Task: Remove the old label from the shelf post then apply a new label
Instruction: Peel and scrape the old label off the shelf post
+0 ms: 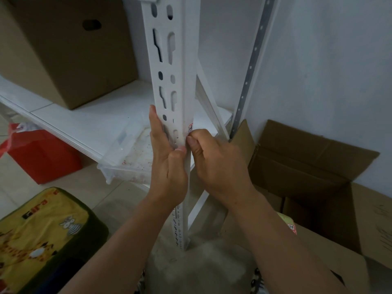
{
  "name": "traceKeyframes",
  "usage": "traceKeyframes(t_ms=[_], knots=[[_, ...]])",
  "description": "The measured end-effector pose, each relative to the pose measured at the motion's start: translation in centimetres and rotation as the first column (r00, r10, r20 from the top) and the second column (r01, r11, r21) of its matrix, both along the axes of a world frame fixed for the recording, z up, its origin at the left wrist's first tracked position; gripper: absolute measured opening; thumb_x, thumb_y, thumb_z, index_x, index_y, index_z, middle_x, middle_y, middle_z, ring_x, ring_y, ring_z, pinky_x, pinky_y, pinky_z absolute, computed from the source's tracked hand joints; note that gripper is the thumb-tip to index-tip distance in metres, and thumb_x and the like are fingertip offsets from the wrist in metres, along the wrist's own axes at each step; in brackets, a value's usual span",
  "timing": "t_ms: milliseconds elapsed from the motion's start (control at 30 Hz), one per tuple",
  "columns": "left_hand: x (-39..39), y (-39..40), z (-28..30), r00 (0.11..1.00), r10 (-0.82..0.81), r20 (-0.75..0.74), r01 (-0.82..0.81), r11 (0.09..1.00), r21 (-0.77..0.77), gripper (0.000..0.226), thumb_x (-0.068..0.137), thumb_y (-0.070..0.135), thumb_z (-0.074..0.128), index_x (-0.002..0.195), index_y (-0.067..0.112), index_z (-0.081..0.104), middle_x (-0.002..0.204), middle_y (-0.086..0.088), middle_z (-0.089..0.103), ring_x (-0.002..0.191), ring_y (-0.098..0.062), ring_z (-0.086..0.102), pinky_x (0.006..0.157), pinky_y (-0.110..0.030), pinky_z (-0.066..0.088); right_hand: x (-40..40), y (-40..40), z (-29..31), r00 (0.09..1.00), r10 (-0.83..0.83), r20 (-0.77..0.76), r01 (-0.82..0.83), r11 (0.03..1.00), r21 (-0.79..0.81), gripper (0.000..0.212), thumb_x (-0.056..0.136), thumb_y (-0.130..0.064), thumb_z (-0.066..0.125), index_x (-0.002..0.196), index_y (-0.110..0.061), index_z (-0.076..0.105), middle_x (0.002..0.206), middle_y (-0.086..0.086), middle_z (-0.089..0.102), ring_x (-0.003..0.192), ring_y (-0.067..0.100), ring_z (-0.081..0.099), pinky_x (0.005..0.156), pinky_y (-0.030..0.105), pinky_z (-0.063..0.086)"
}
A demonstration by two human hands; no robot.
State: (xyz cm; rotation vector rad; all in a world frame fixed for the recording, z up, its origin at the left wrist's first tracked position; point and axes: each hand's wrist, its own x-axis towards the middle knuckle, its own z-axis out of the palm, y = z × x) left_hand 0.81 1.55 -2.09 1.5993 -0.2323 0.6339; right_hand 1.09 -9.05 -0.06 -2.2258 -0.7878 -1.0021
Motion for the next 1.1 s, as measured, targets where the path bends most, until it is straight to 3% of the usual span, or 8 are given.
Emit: traceKeyframes(t_ms=[100,200,400,500,733,933,1033,1100], knots=[[-0.4,-0.2,0.1,0.999,0.016,-0.032,-0.016,1.0,0.025,0.068,0.08,0.039,0.034,0.13,0.072,0.001,0.161,-0.001,0.013,0.144,-0.022,0.028,0.111,-0.051,0.037,-0.1,0.2,0.0,1.0,0.002,0.009,-0.002,1.0,0.021,0.034,0.095,-0.031,0.04,0.091,-0.005,0.062,0.063,0.0,0.063,0.042,0.009,0.049,0.034,0.021,0.042],[-0.3,-0.2,0.1,1.0,0.02,-0.012,-0.02,1.0,0.013,0.069,0.082,0.038,0.037,0.124,0.08,0.004,0.162,0.005,0.01,0.145,-0.02,0.025,0.112,-0.052,0.035,-0.2,0.5,0.0,1.0,-0.014,-0.002,0.014,0.999,0.041,0.034,0.096,-0.03,0.04,0.09,-0.005,0.062,0.061,0.001,0.062,0.041,0.013,0.051,0.035,0.027,0.044],[0.2,-0.1,-0.1,0.999,0.022,0.026,-0.022,1.0,-0.004,0.075,0.085,0.028,0.041,0.129,0.077,0.005,0.162,0.008,0.005,0.148,-0.019,0.018,0.114,-0.054,0.03,-0.4,0.8,0.0,0.999,-0.025,-0.041,0.028,0.995,0.093,0.03,0.095,-0.027,0.044,0.088,-0.004,0.061,0.06,0.002,0.062,0.042,0.011,0.05,0.034,0.026,0.043],[0.1,0.0,-0.1,0.999,0.015,0.03,-0.015,1.0,0.001,0.073,0.088,0.022,0.04,0.139,0.064,0.008,0.163,0.004,0.006,0.148,-0.021,0.017,0.115,-0.054,0.029,0.1,0.9,0.1,0.995,-0.038,-0.092,0.053,0.985,0.163,0.02,0.095,-0.02,0.051,0.089,-0.005,0.062,0.063,0.001,0.063,0.045,0.005,0.048,0.037,0.021,0.042],[-0.4,-0.2,0.5,1.0,-0.014,-0.019,0.014,1.0,-0.007,0.077,0.085,0.012,0.034,0.147,0.042,0.001,0.162,-0.003,0.009,0.146,-0.02,0.021,0.115,-0.049,0.033,-0.3,-0.4,-0.2,0.946,0.087,-0.311,-0.041,0.987,0.153,0.021,0.099,-0.028,0.046,0.104,-0.013,0.06,0.08,-0.008,0.062,0.065,0.007,0.057,0.054,0.033,0.051],[-0.9,-0.1,0.8,0.999,-0.01,-0.047,0.011,1.0,0.024,0.076,0.078,0.034,0.032,0.145,0.037,-0.003,0.161,-0.007,0.012,0.146,-0.018,0.022,0.117,-0.044,0.029,-0.3,0.1,-0.1,0.955,0.046,-0.292,0.004,0.986,0.169,0.021,0.097,-0.028,0.047,0.1,-0.012,0.06,0.081,-0.001,0.067,0.065,0.013,0.061,0.054,0.039,0.054],[-1.0,-0.2,0.9,0.999,-0.012,-0.049,0.014,0.999,0.03,0.076,0.079,0.033,0.033,0.146,0.036,-0.003,0.161,-0.006,0.012,0.145,-0.015,0.022,0.117,-0.033,0.03,-0.4,0.2,0.0,0.957,0.046,-0.287,0.004,0.985,0.173,0.021,0.097,-0.027,0.048,0.099,-0.012,0.061,0.081,-0.001,0.068,0.065,0.014,0.061,0.055,0.04,0.054],[-1.1,-0.4,1.0,0.998,0.006,-0.066,-0.005,1.0,0.024,0.071,0.083,0.024,0.034,0.142,0.039,-0.002,0.162,-0.004,0.011,0.142,-0.006,0.023,0.11,-0.012,0.031,-0.4,0.1,0.0,0.949,0.058,-0.31,0.002,0.982,0.191,0.02,0.098,-0.027,0.048,0.099,-0.013,0.061,0.08,-0.002,0.067,0.069,0.013,0.06,0.056,0.04,0.054]])
